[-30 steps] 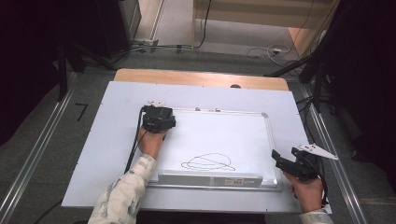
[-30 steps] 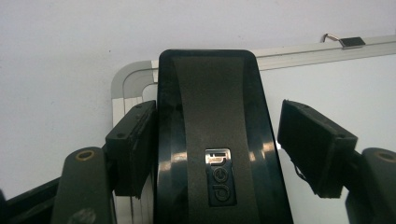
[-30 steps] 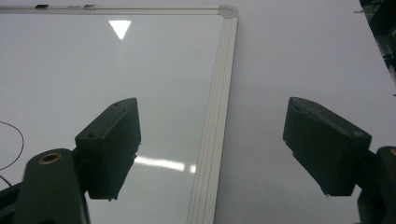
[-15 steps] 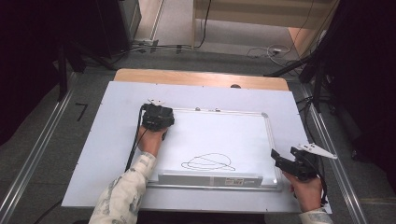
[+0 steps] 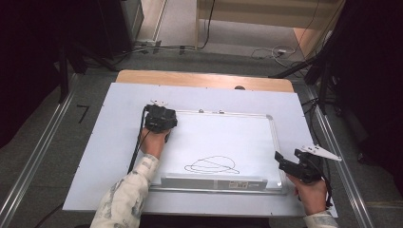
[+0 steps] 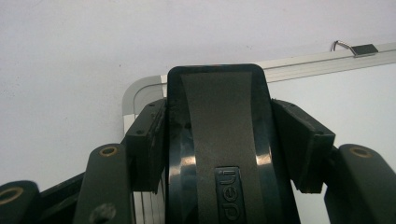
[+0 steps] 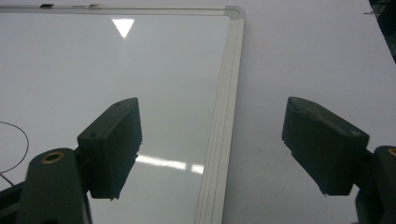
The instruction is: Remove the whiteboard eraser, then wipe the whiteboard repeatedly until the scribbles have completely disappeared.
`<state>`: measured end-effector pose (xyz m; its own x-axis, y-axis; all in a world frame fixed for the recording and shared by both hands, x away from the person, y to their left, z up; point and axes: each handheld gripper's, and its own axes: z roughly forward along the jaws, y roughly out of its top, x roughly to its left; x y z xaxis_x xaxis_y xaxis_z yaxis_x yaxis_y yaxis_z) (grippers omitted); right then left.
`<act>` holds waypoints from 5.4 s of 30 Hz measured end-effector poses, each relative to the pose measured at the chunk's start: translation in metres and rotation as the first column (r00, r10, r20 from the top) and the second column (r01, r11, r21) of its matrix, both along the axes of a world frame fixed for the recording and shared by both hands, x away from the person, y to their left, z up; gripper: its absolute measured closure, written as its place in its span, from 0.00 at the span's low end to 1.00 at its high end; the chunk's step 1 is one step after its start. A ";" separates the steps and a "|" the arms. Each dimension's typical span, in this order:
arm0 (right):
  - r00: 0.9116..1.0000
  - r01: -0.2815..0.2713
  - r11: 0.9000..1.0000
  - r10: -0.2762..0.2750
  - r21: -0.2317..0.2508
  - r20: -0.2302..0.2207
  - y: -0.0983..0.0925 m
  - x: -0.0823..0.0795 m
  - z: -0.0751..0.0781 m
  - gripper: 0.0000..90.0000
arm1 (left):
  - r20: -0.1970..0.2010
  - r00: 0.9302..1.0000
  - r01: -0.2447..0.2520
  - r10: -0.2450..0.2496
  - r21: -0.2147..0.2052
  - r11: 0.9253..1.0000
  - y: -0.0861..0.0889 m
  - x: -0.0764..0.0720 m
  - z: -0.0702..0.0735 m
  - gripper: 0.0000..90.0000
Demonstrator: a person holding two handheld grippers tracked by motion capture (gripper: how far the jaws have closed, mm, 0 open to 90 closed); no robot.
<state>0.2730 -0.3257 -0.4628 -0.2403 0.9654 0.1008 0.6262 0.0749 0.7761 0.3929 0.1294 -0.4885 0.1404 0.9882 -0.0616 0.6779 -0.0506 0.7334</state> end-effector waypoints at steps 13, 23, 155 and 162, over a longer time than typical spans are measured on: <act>1.000 0.000 1.000 0.000 0.000 0.001 0.000 -0.001 0.000 0.21 | -0.005 1.000 0.014 -0.014 0.006 1.000 0.001 -0.001 0.001 0.45; 1.000 0.001 1.000 -0.001 -0.003 0.003 0.000 -0.001 0.000 0.21 | 0.041 0.999 0.030 -0.029 -0.015 0.999 0.007 -0.013 0.022 0.45; 1.000 -0.004 1.000 0.005 -0.007 0.012 0.004 -0.004 0.001 0.21 | -0.099 0.930 0.362 -0.354 0.086 0.928 -0.081 -0.087 0.008 0.45; 1.000 -0.006 1.000 0.006 -0.006 0.013 0.003 -0.004 0.001 0.22 | -0.103 0.923 0.379 -0.369 0.097 0.920 -0.088 -0.085 0.008 0.45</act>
<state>0.2690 -0.3224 -0.4616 -0.2469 0.9647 0.0920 0.6157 0.0828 0.7836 0.3082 0.0414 -0.4805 0.5005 0.8655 0.0201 0.6504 -0.3912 0.6511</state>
